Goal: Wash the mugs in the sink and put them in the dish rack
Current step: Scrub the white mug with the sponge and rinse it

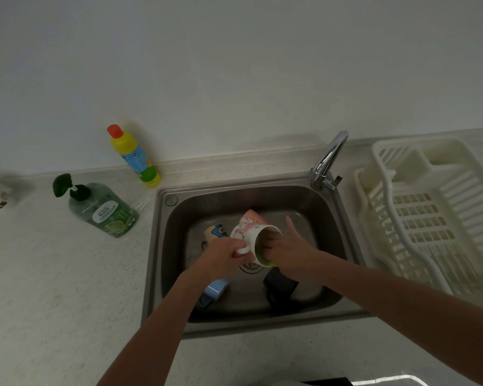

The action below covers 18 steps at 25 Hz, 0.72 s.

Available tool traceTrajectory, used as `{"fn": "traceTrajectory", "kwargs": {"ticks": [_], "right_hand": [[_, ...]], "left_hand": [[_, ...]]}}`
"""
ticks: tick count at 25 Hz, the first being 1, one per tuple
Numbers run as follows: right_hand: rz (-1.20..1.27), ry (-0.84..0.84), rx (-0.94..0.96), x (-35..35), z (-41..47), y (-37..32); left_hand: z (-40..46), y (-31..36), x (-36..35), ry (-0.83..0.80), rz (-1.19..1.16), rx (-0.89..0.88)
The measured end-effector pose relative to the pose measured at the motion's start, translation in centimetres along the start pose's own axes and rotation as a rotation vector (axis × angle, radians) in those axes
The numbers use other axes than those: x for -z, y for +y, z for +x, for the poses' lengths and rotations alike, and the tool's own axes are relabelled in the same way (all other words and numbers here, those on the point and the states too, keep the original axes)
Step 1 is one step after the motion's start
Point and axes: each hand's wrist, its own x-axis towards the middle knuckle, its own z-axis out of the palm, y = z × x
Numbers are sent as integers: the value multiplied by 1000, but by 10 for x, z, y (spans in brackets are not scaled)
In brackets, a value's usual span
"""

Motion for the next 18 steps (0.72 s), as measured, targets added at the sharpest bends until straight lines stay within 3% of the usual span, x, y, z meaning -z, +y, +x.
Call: {"fn": "traceTrajectory", "kwargs": {"ticks": [2, 3, 5, 7, 9, 11, 12, 14, 16, 18], "right_hand": [[561, -41, -66, 4, 7, -10], [979, -62, -169, 13, 10, -16], [1558, -54, -351, 28, 6, -27], [1590, -43, -320, 33, -8, -24], [1197, -76, -259, 28, -29, -17], [734, -2, -214, 13, -20, -10], [721, 0, -265, 4, -11, -13], [1202, -49, -533, 18, -4, -25], [1522, -44, -465, 24, -2, -29], [1380, -11, -263, 28, -10, -28]], "left_hand": [[4, 7, 0, 40, 13, -30], [4, 10, 0, 68, 9, -39], [4, 9, 3, 112, -27, -43], [2, 4, 8, 129, -34, -55], [-1, 0, 10, 57, 14, -42], [-2, 0, 7, 6, 53, -52], [-2, 3, 3, -5, 38, -59], [0, 12, -2, -11, 28, -63], [1, 18, -2, 13, 19, -68], [0, 14, 3, 80, -32, -72]]}}
